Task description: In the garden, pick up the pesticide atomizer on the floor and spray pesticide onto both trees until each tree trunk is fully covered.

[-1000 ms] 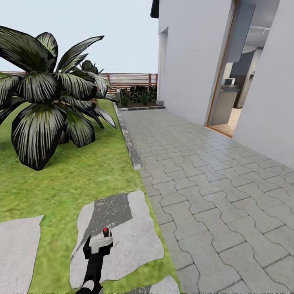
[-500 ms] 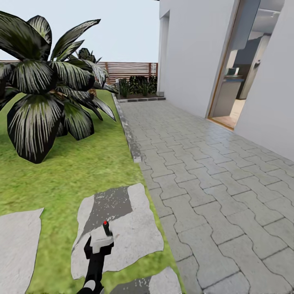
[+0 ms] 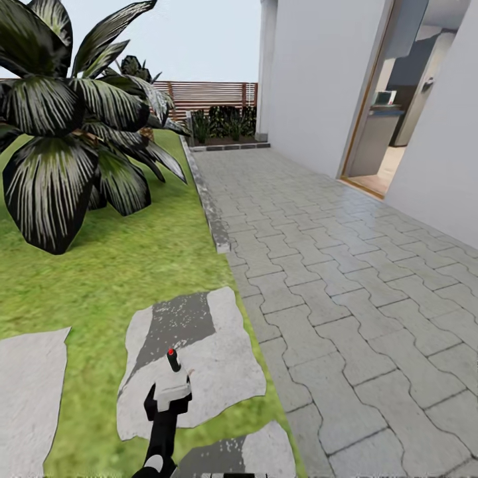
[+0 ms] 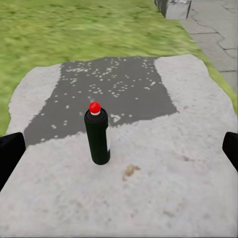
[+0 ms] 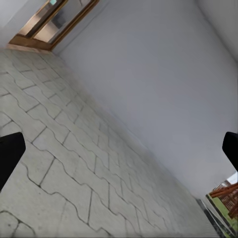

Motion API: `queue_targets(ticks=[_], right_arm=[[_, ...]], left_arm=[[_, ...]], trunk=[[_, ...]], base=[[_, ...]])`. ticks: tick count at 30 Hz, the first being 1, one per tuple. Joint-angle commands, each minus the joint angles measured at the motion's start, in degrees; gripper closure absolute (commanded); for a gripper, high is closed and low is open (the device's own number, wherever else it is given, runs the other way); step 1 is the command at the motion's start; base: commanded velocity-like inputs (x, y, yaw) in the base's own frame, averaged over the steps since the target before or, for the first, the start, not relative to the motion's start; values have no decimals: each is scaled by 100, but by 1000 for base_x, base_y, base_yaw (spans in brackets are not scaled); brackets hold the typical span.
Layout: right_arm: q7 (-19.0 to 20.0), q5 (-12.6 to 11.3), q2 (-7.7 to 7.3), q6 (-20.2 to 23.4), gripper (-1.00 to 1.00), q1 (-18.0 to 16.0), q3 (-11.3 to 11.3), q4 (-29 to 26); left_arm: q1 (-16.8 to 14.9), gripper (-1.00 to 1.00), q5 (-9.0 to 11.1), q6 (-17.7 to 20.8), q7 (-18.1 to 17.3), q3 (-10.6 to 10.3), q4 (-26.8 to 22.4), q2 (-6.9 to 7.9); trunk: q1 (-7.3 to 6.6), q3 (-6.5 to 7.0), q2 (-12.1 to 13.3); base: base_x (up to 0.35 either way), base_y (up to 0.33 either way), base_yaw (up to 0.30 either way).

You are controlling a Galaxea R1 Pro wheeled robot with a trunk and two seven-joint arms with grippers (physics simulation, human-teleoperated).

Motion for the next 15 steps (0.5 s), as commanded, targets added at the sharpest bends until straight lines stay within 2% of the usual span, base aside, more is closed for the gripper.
queue_targets(ticks=[1, 15], right_arm=[[1, -44, -2, -22, -100, -1, 10, -5], [1, -41, -2, -21, -100, -1, 10, -5]], left_arm=[[-3, -100, -32, -10, 45, -10, 3, -6], [-3, -100, -22, -10, 51, 22, -19, -11]], trunk=[[1, -28, -4], [37, -338, -22]], base=[[0, 0, 0], [0, 0, 0]])
